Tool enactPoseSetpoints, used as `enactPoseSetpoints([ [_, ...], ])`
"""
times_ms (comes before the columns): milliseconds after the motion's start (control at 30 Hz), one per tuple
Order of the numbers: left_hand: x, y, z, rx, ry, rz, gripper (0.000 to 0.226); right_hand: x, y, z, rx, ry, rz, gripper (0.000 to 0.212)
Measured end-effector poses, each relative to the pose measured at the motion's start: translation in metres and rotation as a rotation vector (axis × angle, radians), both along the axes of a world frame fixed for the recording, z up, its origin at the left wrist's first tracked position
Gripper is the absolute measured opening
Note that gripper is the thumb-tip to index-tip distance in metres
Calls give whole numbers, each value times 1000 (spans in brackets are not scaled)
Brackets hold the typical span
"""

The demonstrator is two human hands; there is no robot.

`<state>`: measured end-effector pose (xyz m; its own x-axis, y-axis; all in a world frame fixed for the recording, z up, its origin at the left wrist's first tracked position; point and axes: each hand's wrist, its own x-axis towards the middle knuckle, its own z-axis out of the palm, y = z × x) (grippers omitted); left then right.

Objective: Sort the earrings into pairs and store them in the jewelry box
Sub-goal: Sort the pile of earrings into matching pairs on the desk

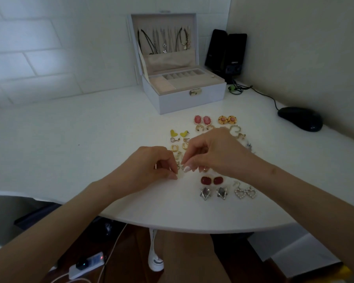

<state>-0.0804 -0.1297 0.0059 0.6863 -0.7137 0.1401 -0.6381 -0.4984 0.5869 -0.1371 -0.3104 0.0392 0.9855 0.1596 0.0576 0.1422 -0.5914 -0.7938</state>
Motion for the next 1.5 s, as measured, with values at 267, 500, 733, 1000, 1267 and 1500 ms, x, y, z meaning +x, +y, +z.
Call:
enactPoseSetpoints([
  [267, 2, 0, -1, -7, 0, 0, 10, 1, 4, -10, -261, -29, 42, 13],
  [500, 0, -1, -3, 19, 8, 4, 9, 1, 11, -13, -325, -12, 54, 11],
  [733, -4, -1, 0, 46, 21, 16, 9, 1, 9, -15, -333, -16, 35, 13],
  [1000, -8, -2, 2, 42, 14, 9, 9, 0, 8, -15, -342, -27, 27, 13],
  [1267, -4, 0, 4, 52, -47, -19, 9, -1, 8, -16, -317, -83, -13, 11],
  [1500, -4, -3, 3, 94, -95, -35, 8, -3, 2, -10, -244, -79, -54, 10],
])
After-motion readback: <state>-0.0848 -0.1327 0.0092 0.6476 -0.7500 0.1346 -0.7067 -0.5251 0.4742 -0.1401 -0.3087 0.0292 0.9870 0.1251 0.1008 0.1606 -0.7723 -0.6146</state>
